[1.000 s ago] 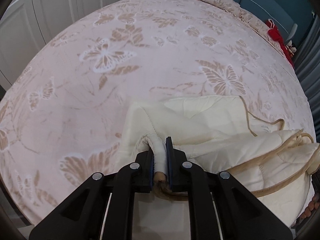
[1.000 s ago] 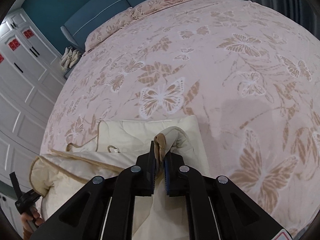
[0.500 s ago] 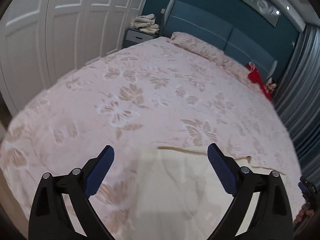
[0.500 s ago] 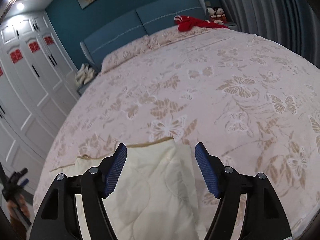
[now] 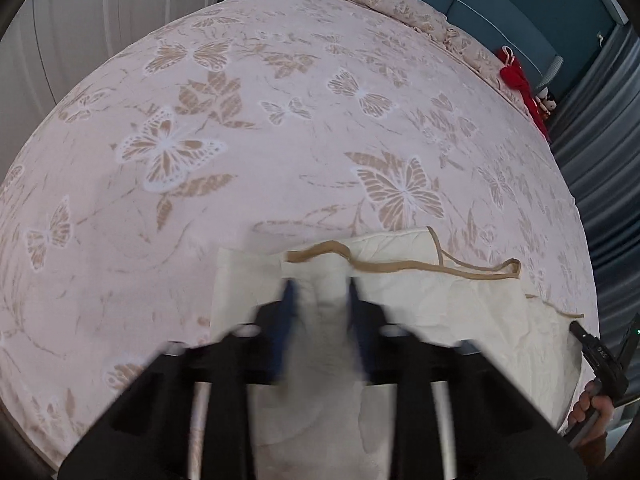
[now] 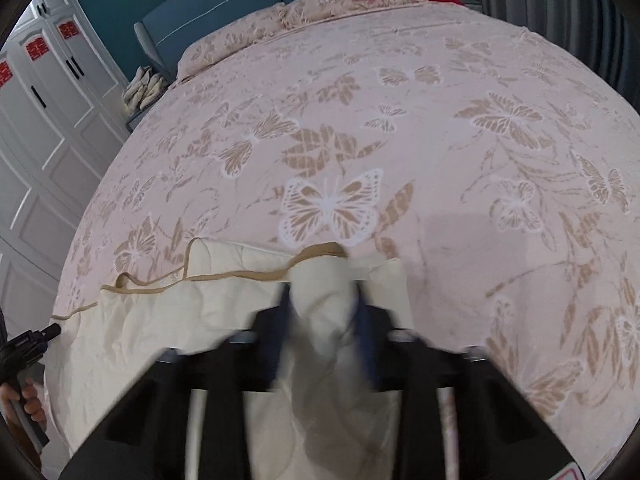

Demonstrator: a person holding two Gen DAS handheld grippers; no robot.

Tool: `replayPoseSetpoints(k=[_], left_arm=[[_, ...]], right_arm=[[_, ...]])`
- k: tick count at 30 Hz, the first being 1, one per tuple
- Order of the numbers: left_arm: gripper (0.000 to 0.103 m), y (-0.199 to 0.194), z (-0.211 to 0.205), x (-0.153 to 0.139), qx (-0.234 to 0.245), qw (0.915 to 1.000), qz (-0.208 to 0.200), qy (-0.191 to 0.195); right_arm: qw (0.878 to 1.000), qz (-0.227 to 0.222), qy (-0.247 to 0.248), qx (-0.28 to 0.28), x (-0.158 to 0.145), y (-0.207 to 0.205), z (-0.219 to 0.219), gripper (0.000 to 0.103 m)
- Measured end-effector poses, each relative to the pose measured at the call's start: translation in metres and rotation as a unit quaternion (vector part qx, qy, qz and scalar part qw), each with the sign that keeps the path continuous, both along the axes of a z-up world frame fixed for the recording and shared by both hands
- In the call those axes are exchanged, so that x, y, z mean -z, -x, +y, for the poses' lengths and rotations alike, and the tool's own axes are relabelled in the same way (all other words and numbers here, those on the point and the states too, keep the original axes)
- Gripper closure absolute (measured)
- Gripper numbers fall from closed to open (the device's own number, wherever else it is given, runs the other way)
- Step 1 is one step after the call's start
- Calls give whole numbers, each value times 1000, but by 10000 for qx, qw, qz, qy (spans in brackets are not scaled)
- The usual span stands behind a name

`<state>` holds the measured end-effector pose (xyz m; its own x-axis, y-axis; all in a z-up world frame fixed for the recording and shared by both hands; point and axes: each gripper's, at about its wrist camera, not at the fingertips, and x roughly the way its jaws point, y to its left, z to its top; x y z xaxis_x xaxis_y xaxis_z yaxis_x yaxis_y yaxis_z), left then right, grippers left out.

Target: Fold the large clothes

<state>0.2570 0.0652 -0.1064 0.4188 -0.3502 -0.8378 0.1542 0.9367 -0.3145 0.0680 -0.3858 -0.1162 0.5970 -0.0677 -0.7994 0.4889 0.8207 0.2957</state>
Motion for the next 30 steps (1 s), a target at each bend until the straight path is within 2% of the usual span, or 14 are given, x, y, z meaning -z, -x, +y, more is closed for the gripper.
replayPoseSetpoints(k=[1, 5, 7, 11, 16, 21, 25, 30], left_arm=[[94, 0, 1, -5, -29, 10000, -86, 24], [96, 1, 3, -25, -189, 9990, -401, -65], [96, -2, 0, -25, -271, 9984, -440, -223], [96, -10, -14, 9, -246, 9963, -207, -794], [95, -10, -17, 41, -278, 9954, -60, -918], [94, -9, -25, 51, -190, 9932, -194, -1132], [94, -6, -30, 61, -164, 9912, -355, -1268], [93, 2, -43, 67, -102, 9829, -709, -1698]], right_arm=[[10000, -49, -8, 11, -2, -1, 1, 94], [9981, -587, 70, 159, -32, 4, 3, 95], [9978, -589, 188, 237, -35, 0, 1, 96], [9993, -131, 143, 333, -5, -16, -2, 96], [9989, 218, 116, 392, 32, -19, -4, 96], [9985, 317, 95, 430, 50, -20, -5, 96], [9982, 365, 278, 376, 56, -23, -1, 96], [9967, 392, 626, 329, 63, -27, 8, 96]])
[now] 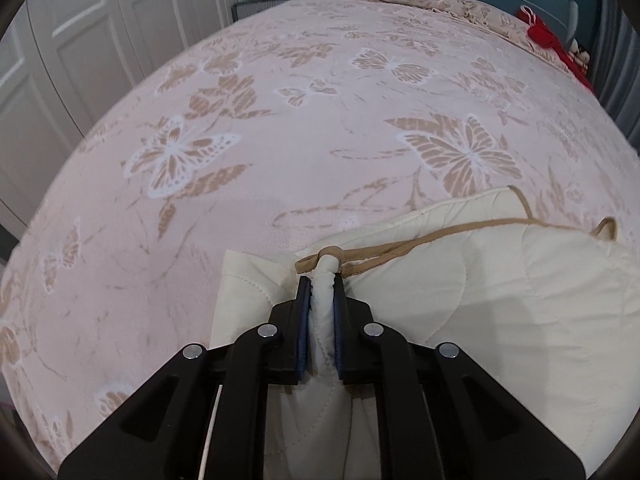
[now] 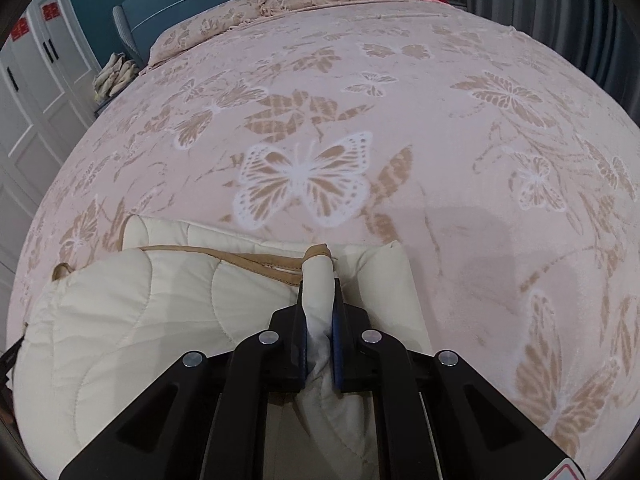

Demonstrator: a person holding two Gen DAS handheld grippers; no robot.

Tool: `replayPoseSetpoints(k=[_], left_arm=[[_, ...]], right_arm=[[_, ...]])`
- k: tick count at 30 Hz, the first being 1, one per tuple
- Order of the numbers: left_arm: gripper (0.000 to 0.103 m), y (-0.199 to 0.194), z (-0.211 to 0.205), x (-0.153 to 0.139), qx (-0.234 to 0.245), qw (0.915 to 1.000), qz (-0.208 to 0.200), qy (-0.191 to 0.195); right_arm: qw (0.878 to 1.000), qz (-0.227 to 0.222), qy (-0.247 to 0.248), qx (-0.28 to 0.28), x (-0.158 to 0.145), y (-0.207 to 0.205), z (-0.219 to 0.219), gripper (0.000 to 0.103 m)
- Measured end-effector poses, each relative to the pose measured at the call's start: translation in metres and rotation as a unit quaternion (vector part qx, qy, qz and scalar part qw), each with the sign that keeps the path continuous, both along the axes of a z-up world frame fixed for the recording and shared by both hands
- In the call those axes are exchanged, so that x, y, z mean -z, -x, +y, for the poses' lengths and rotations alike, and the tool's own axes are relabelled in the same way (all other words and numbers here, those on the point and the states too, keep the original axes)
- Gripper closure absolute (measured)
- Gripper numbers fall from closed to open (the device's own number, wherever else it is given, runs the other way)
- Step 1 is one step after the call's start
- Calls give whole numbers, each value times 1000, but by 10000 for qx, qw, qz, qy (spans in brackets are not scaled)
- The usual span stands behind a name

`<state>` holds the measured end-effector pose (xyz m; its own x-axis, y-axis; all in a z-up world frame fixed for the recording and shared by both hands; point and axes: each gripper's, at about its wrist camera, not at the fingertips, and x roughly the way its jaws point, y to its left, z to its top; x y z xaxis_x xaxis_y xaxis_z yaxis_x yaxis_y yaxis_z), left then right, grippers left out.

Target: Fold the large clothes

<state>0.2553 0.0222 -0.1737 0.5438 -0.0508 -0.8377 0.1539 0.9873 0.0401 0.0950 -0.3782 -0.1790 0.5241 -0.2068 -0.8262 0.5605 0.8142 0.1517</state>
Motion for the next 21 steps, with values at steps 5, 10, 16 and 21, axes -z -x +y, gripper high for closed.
replayPoseSetpoints(k=[5, 10, 16, 21], left_arm=[[93, 4, -3, 3, -9, 9996, -236, -160], [86, 6, 2, -5, -24, 9995, -304, -65], [66, 20, 31, -71, -121, 9977, -545, 397], [66, 34, -2, -119, 443, 9932, -668, 844]], right_arm=[[9999, -22, 165, -2, 3, -1, 2, 95], [10000, -60, 60, -28, -4, 0, -1, 94], [9977, -516, -102, 430, -72, 39, -12, 75], [9956, -930, 58, -66, -114, 33, 28, 75]])
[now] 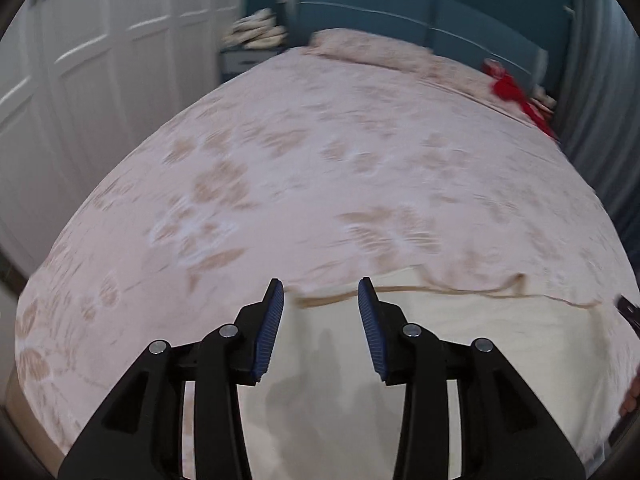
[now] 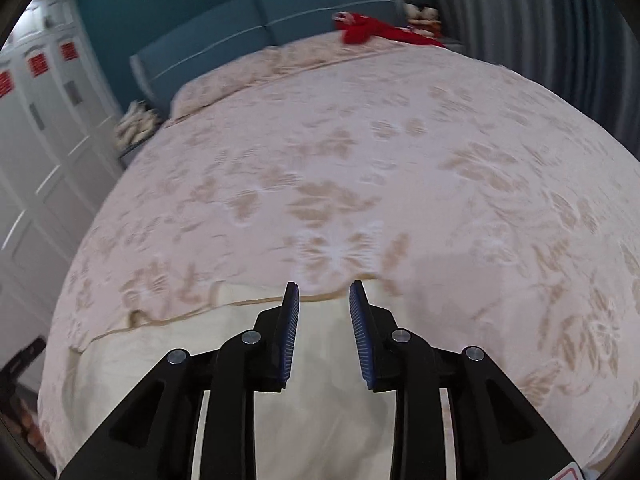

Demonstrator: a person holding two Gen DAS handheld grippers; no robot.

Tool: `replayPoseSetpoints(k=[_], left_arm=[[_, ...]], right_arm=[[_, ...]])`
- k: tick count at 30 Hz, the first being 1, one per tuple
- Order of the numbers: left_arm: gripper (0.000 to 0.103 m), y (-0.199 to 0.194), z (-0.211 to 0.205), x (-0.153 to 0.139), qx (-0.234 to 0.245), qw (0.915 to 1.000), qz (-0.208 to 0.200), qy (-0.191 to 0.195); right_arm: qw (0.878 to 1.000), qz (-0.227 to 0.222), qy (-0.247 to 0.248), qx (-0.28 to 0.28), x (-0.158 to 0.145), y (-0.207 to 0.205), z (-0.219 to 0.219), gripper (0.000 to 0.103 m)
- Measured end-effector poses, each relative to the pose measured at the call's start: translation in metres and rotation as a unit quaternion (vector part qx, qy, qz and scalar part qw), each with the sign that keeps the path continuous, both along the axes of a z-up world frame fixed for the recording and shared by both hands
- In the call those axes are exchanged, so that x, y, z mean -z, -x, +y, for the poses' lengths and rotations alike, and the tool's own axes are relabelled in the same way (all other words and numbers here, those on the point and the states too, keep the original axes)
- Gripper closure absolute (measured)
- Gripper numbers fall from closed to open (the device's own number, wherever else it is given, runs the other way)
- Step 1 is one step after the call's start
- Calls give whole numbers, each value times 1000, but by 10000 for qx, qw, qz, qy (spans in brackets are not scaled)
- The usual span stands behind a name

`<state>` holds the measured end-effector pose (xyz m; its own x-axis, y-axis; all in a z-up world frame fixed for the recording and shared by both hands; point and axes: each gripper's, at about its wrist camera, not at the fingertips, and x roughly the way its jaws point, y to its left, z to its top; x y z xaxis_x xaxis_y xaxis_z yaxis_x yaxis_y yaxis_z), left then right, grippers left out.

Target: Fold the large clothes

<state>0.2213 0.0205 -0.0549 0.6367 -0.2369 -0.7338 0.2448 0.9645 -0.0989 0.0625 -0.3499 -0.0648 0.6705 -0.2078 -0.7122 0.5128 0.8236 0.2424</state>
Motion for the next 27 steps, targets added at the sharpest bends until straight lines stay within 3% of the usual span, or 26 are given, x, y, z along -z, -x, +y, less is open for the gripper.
replayPoseSetpoints(k=[2, 4, 8, 16, 19, 27], left_arm=[[66, 4, -32, -2, 401, 9992, 67, 18], [66, 3, -65, 12, 756, 9964, 371, 92], [67, -3, -108, 48, 932, 9930, 705, -184], [69, -14, -137, 97, 900, 9904, 922, -499], [69, -16, -137, 106, 858, 9904, 946, -531], [69, -18, -145, 123, 851, 9910, 747, -716]], right_arm=[[9985, 30, -60, -547, -4, -21, 30, 78], [9939, 147, -209, -1075, 3, -45, 62, 87], [9858, 550, -200, -1575, 28, -79, 105, 94], [9796, 1081, -198, -1680, 77, -113, 119, 99], [9797, 1135, -242, -1634, 90, -116, 116, 103], [9792, 1169, 10, -1656, 109, -122, 123, 103]])
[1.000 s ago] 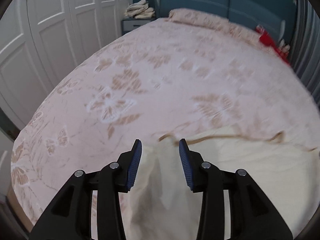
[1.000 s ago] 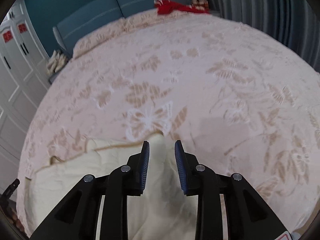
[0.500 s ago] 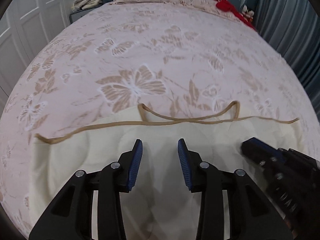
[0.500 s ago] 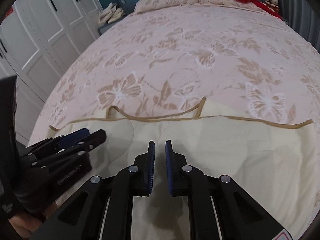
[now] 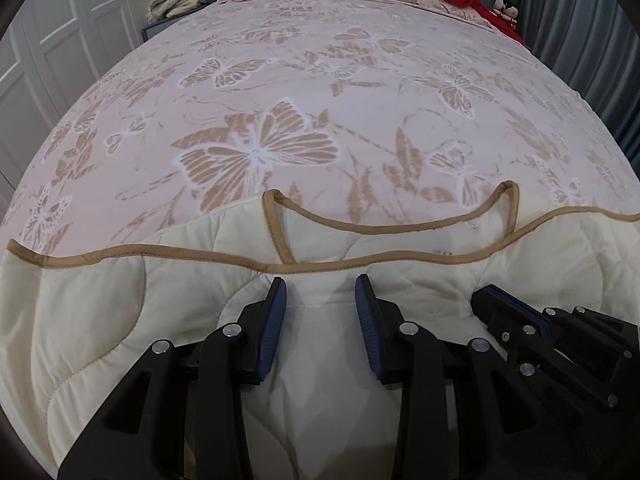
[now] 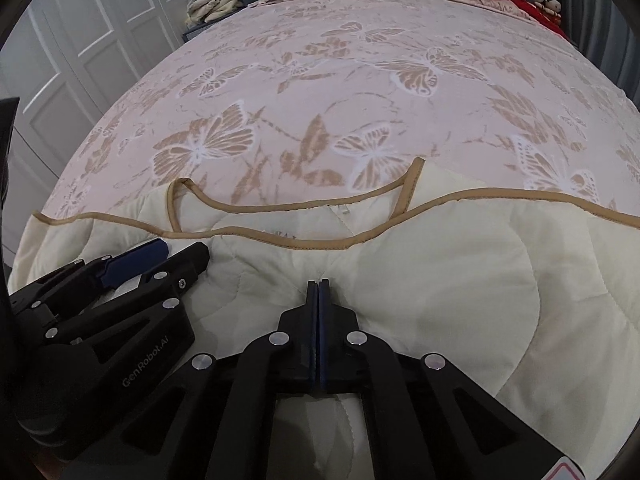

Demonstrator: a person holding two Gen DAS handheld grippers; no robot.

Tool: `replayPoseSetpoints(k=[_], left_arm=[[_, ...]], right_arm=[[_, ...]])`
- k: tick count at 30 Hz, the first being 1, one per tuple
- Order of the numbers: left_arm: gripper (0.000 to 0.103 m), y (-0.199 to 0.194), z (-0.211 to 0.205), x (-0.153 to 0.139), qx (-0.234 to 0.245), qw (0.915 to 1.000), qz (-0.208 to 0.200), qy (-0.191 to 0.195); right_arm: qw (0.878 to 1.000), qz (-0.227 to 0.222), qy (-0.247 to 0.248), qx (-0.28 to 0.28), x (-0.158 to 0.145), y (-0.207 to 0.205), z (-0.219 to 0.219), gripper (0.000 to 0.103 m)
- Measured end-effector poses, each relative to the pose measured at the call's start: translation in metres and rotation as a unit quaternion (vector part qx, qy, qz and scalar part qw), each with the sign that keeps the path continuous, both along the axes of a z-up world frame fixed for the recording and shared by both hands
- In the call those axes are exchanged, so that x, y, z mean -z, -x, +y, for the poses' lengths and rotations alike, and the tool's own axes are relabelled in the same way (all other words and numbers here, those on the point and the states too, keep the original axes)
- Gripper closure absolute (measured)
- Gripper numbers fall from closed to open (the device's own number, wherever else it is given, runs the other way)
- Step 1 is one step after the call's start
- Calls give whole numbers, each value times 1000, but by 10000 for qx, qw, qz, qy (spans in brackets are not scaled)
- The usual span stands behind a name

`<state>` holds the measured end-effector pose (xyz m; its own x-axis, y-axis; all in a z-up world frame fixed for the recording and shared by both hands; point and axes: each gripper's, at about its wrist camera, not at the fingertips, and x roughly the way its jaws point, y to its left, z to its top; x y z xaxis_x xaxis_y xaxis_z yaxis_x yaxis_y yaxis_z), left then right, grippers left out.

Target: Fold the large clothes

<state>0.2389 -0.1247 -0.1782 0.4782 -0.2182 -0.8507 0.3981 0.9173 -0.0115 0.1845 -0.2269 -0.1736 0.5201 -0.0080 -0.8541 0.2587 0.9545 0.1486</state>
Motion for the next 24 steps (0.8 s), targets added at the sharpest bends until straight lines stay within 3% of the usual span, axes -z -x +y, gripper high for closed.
replayPoseSetpoints(k=[24], left_arm=[[66, -8, -3, 16, -166, 9992, -313, 209]], right_arm=[[9987, -272, -403, 123, 21, -12, -11, 103]])
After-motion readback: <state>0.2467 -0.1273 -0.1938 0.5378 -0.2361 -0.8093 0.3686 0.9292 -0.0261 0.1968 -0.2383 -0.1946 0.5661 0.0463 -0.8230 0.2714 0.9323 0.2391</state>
